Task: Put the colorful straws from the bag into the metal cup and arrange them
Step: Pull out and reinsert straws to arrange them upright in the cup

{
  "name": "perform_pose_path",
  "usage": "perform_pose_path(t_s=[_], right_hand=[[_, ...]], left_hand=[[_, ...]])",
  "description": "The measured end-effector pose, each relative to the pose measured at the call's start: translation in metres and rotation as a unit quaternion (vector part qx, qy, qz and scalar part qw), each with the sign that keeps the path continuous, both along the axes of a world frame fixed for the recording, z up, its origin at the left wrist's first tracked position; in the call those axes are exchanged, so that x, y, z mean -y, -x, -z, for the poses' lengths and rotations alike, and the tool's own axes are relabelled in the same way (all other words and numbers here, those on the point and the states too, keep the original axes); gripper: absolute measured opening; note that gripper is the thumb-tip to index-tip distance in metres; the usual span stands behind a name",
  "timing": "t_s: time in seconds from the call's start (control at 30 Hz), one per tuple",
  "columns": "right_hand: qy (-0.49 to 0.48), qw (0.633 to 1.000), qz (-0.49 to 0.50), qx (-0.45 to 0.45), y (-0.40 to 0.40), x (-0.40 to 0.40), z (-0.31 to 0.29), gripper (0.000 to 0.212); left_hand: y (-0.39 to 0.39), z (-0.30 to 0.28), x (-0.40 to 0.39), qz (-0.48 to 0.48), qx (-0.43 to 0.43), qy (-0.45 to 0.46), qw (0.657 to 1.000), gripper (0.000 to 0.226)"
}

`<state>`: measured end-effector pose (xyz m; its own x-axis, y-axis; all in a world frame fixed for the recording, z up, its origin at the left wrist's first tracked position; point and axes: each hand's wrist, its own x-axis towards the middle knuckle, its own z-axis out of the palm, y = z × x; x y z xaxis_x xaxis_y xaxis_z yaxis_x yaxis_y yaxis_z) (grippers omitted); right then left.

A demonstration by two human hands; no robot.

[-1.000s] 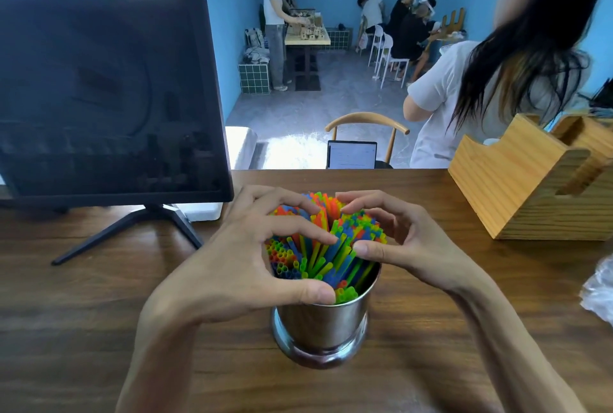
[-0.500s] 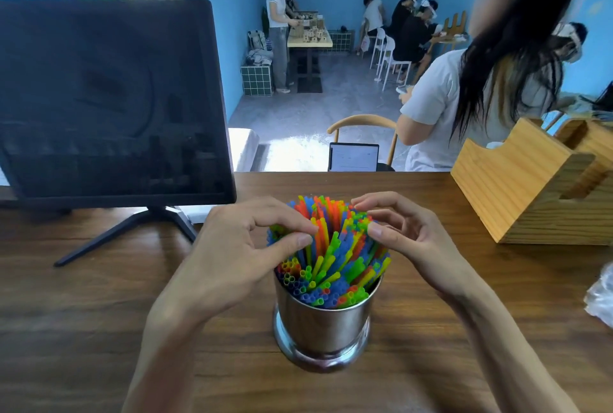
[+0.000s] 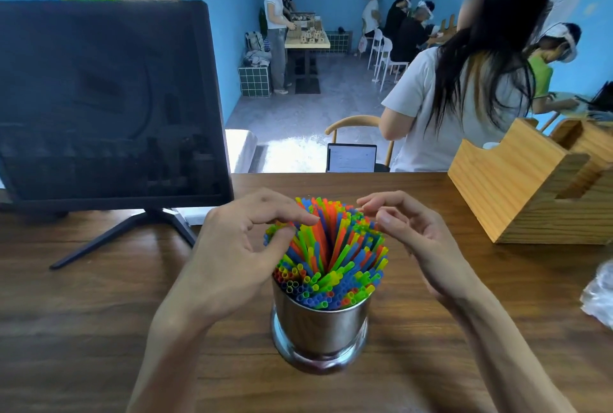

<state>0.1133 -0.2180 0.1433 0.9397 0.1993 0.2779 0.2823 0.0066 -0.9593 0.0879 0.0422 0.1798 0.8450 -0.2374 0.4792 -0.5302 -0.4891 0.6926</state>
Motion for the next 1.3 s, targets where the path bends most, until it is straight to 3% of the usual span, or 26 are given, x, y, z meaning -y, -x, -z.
perform_pose_path(t_s=[0.2, 0.57, 1.03, 1.13, 1.23, 1.3], right_hand=[[-0.006, 1.000, -0.016, -0.005, 0.008, 0.002, -0.006, 0.022], [0.018, 0.999, 0.027, -0.038, 0.009, 0.005, -0.005, 0.023], [0.011, 0.992, 0.077, -0.099, -0.005, 0.000, -0.002, 0.007], [0.024, 0.991, 0.075, -0.105, -0.011, -0.001, -0.005, 0.010], [0.045, 0.992, 0.058, -0.106, -0.019, -0.007, -0.008, 0.032], [0.071, 0.991, 0.046, -0.106, -0.026, -0.013, -0.010, 0.037]], left_hand=[[0.005, -0.001, 0.005, 0.027, 0.016, -0.046, 0.998, 0.018], [0.002, -0.001, 0.007, 0.032, 0.011, -0.015, 0.999, 0.014], [-0.001, 0.000, 0.001, 0.020, -0.027, 0.059, 0.998, 0.035], [-0.001, 0.002, 0.001, 0.032, -0.035, 0.063, 0.997, 0.040], [0.000, 0.004, 0.001, 0.036, -0.046, 0.062, 0.996, 0.041], [0.000, 0.004, 0.000, 0.033, -0.044, 0.065, 0.996, 0.038]])
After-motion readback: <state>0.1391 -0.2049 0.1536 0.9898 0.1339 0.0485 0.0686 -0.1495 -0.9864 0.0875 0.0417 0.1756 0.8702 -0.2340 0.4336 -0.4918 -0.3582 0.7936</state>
